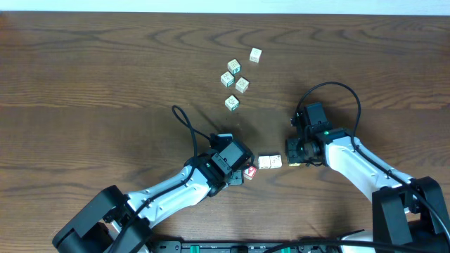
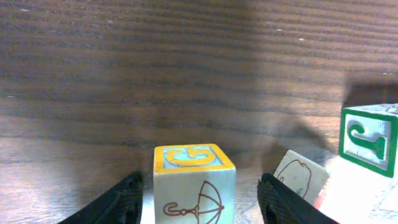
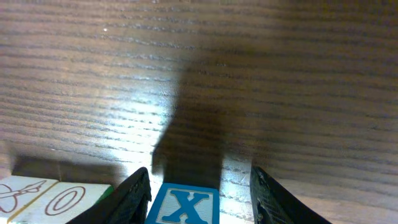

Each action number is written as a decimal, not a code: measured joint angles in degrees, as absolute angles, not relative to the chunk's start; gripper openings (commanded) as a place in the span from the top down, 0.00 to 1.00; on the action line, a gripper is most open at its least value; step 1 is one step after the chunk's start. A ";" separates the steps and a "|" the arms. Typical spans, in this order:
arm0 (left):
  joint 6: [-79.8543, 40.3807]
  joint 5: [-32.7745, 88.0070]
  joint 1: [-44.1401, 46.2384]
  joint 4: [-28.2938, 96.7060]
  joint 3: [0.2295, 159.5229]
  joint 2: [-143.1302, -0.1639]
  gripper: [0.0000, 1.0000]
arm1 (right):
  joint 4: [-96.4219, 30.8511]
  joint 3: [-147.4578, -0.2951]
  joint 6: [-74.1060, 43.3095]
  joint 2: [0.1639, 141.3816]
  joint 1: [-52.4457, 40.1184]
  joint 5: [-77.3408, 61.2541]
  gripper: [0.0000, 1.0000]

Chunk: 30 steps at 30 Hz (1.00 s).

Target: Lift 5 blocks

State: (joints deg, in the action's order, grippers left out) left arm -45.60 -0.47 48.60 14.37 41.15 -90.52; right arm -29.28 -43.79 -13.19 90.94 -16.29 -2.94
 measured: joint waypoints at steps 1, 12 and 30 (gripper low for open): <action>-45.63 -0.38 48.60 14.35 41.15 -90.50 0.39 | -29.26 -43.88 -13.17 90.94 -16.29 -2.92 0.51; -45.65 -0.25 48.60 17.96 40.93 -88.77 0.39 | -29.06 -44.10 -12.51 91.02 -16.29 -2.94 0.52; -49.60 -7.81 59.86 27.73 40.73 -74.41 0.59 | -29.39 -45.25 -11.42 91.02 -16.01 -3.81 0.40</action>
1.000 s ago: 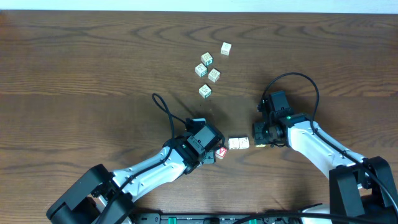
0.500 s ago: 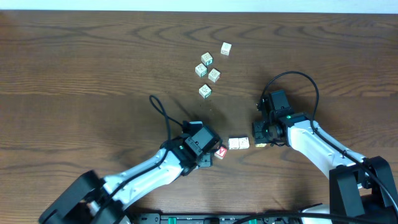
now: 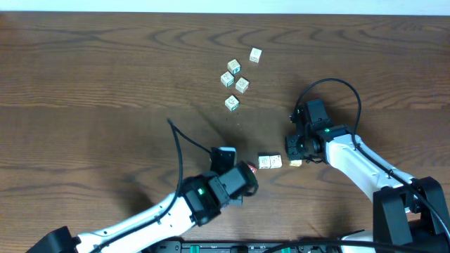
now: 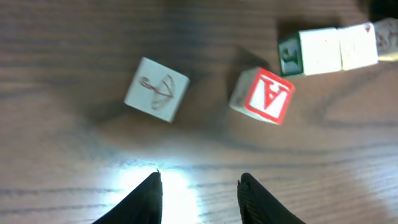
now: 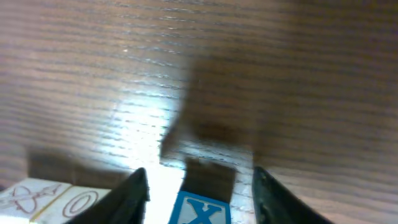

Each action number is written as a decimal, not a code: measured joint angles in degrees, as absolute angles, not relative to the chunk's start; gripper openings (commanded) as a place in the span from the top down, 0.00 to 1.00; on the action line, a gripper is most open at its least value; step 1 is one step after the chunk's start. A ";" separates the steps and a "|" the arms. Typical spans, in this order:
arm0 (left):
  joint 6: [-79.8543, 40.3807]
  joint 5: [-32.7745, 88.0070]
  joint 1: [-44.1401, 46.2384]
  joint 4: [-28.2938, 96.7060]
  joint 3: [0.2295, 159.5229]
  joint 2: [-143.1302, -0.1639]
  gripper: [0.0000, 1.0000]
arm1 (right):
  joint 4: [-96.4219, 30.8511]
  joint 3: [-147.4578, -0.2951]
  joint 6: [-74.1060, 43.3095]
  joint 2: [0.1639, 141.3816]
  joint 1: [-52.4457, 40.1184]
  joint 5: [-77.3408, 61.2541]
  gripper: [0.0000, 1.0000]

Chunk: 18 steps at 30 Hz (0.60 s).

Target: Lift 5 blocks

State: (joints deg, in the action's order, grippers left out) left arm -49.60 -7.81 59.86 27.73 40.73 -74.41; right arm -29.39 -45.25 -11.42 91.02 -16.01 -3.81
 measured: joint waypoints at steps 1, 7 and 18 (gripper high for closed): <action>-49.89 -8.14 60.40 27.73 40.73 -74.41 0.59 | -29.30 -45.25 -10.83 91.02 -15.94 -4.47 0.40; -51.05 -9.47 61.04 27.73 40.73 -74.41 0.59 | -29.58 -45.45 -9.39 91.02 -15.73 -5.30 0.69; -51.44 -9.85 61.04 27.77 40.73 -74.48 0.77 | -36.10 -50.39 -10.28 91.05 -10.46 -3.90 0.99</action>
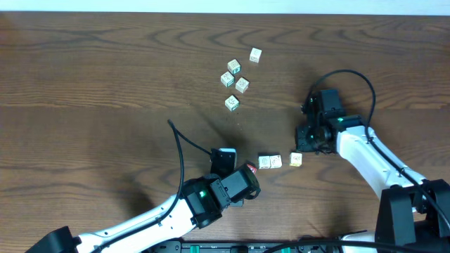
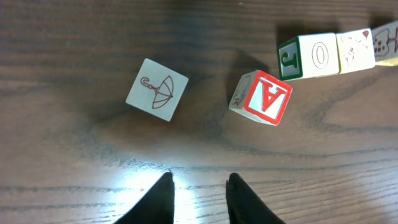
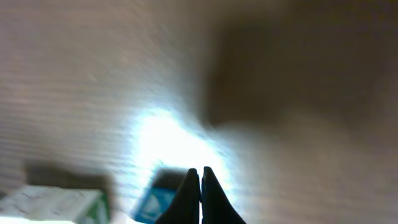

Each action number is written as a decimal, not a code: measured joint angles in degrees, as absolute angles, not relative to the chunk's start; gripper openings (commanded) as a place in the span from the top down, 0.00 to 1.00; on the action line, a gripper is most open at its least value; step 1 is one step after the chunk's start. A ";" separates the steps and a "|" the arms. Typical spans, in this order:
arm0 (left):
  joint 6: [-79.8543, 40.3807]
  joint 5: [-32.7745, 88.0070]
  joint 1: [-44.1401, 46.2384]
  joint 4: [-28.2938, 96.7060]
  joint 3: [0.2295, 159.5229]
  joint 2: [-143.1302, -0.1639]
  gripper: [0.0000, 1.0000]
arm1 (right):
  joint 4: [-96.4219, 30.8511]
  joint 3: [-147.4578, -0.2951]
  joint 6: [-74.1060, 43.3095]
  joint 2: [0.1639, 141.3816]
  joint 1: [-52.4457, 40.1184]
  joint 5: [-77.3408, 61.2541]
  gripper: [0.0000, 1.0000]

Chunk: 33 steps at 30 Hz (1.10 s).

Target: Lift 5 blocks

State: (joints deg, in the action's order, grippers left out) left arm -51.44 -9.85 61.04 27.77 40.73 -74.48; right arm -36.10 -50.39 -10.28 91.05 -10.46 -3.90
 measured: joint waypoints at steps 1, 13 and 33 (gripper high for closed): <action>-51.42 -9.85 61.04 27.79 40.73 -74.54 0.78 | -36.82 -50.26 -10.35 91.05 -10.09 -3.81 0.99; -51.46 -8.95 62.59 23.14 40.73 -81.80 0.85 | -37.04 -44.01 -12.38 91.09 -9.21 -5.78 0.99; -52.84 -7.84 63.44 9.82 40.69 -90.02 0.85 | -34.24 -43.35 -10.66 91.09 -10.04 -10.52 0.99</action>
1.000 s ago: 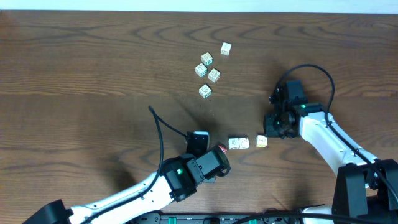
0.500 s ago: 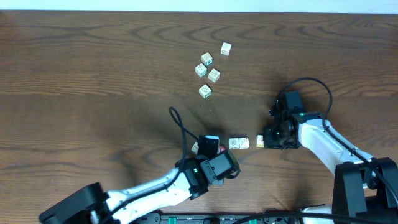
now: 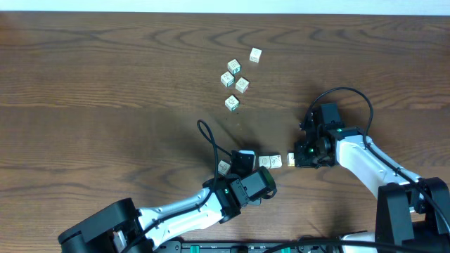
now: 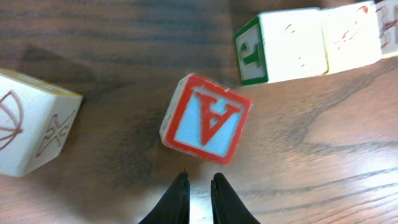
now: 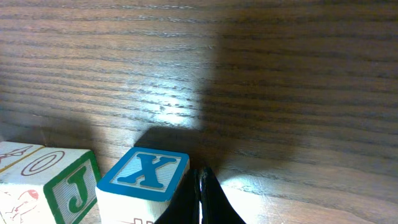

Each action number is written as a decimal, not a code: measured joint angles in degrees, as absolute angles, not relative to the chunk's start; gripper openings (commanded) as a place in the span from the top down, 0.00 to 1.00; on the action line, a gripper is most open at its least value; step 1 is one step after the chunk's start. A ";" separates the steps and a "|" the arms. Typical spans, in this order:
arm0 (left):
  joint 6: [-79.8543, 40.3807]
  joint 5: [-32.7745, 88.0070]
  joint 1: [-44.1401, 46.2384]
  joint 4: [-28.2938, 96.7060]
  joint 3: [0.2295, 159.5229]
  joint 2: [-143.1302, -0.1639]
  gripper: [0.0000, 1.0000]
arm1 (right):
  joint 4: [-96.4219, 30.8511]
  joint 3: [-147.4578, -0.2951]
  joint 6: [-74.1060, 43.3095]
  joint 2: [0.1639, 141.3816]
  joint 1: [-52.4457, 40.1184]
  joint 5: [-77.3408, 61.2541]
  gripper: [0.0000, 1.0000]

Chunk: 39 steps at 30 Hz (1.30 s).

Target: Lift 5 blocks

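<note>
A red-framed A block (image 4: 206, 118) lies just ahead of my left gripper (image 4: 199, 190), whose jaws are almost together with nothing between them. To its left sits the umbrella block (image 4: 34, 130); to its upper right, the green J block (image 4: 280, 46) begins a short row. The blue X block (image 5: 146, 177) stands at that row's right end (image 3: 290, 160). My right gripper (image 5: 202, 186) is shut and empty, its tips on the table against the X block's right side. Several more blocks (image 3: 233, 77) lie scattered farther back.
The dark wooden table (image 3: 105, 84) stretches bare to the left and right of the blocks. The left arm's black cable (image 3: 211, 140) loops over the table near the umbrella block (image 3: 223, 167).
My left gripper has moved right and closer to the A block, and its jaws have narrowed to shut. My right gripper, still shut, has come down beside the X block.
At first my left gripper stood open around the umbrella block and my right open around the X block. Then the left was raised and open, the umbrella block on the table. Then the right was shut and off the X block. Now both are shut and empty.
</note>
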State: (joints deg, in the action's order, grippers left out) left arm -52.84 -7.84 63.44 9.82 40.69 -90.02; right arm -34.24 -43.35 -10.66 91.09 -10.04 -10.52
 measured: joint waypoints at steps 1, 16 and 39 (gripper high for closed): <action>-53.04 -7.97 63.44 9.78 40.69 -90.02 0.85 | -34.24 -43.33 -10.61 91.09 -10.07 -10.59 0.99; -54.22 -10.50 63.44 8.64 40.69 -90.02 0.85 | -33.87 -43.33 -10.20 91.09 -12.58 -11.14 0.99; -54.24 -13.26 63.44 3.25 40.69 -94.17 0.85 | -33.12 -43.33 -9.82 91.09 -12.58 -12.75 0.99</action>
State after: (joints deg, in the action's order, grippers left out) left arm -54.24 -13.26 63.44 3.25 40.69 -94.17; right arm -33.12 -43.33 -9.82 91.09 -12.58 -12.75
